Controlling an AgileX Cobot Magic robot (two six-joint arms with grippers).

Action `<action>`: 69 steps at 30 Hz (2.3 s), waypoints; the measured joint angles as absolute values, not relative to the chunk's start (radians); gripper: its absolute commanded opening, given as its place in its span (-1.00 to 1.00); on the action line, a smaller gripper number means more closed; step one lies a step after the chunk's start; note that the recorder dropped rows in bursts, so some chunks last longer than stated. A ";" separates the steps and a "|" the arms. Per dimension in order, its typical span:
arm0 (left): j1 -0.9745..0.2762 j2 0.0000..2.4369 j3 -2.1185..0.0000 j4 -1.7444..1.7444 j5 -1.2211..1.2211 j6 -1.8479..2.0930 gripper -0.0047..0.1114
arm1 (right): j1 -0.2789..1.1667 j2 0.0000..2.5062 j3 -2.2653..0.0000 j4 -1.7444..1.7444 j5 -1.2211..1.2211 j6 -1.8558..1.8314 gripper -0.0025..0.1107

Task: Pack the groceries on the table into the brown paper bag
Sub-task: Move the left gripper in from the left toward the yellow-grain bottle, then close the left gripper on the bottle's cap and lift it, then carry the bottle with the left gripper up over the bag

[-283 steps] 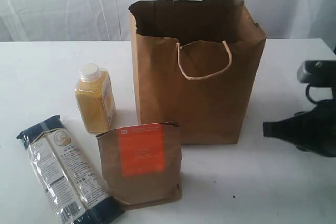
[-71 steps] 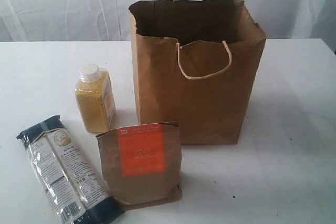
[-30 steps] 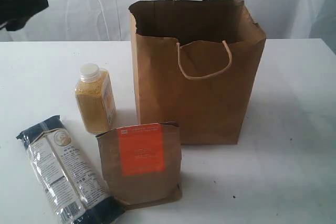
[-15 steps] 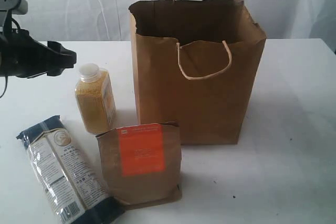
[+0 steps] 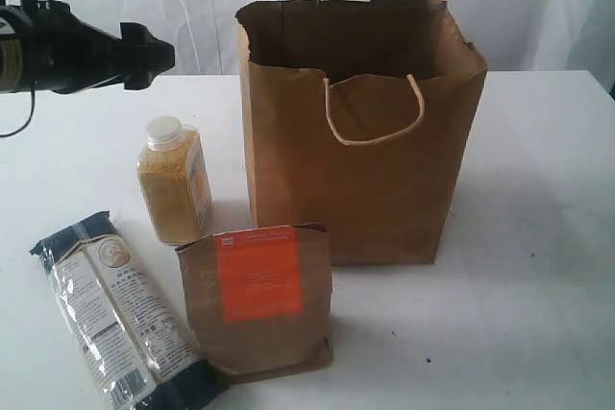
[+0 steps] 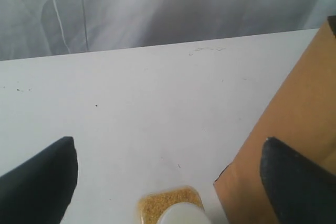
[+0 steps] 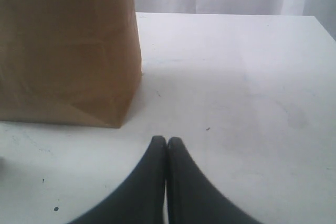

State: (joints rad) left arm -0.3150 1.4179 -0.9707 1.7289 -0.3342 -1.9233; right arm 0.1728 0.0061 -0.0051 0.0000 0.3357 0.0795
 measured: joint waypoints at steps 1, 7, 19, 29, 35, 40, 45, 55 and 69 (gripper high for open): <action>-0.325 1.430 -0.977 1.729 -0.325 -1.923 0.68 | 0.173 0.006 -0.005 0.000 0.336 0.080 -0.96; -0.388 1.506 -1.007 1.729 -0.206 -1.923 0.68 | 0.173 0.006 -0.005 0.000 0.336 0.080 -0.96; -0.428 1.624 -1.008 1.731 -0.100 -1.928 0.68 | 0.173 0.006 -0.005 0.000 0.336 0.080 -0.96; -0.428 1.636 -0.959 1.731 -0.106 -1.952 0.68 | 0.173 0.006 -0.005 0.000 0.336 0.080 -0.96; -0.430 1.636 -0.957 1.731 -0.103 -1.954 0.43 | 0.173 0.006 -0.005 0.000 0.336 0.080 -0.96; -0.430 1.656 -0.957 1.731 -0.099 -1.958 -0.17 | 0.173 0.006 -0.005 0.000 0.336 0.080 -0.96; -0.430 1.662 -0.957 1.743 -0.099 -1.956 -0.92 | 0.173 0.006 -0.005 0.000 0.336 0.080 -0.96; -0.430 1.573 -0.969 1.740 -0.121 -1.893 -0.92 | 0.173 0.006 -0.005 0.000 0.336 0.080 -0.96; -0.430 1.190 -1.118 1.733 -0.144 -1.870 -0.92 | 0.173 0.006 -0.005 0.000 0.336 0.080 -0.96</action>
State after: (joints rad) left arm -0.4302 1.1900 -1.1179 1.7328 -0.1439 -1.8699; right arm 0.1728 0.0061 -0.0051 0.0000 0.3357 0.0795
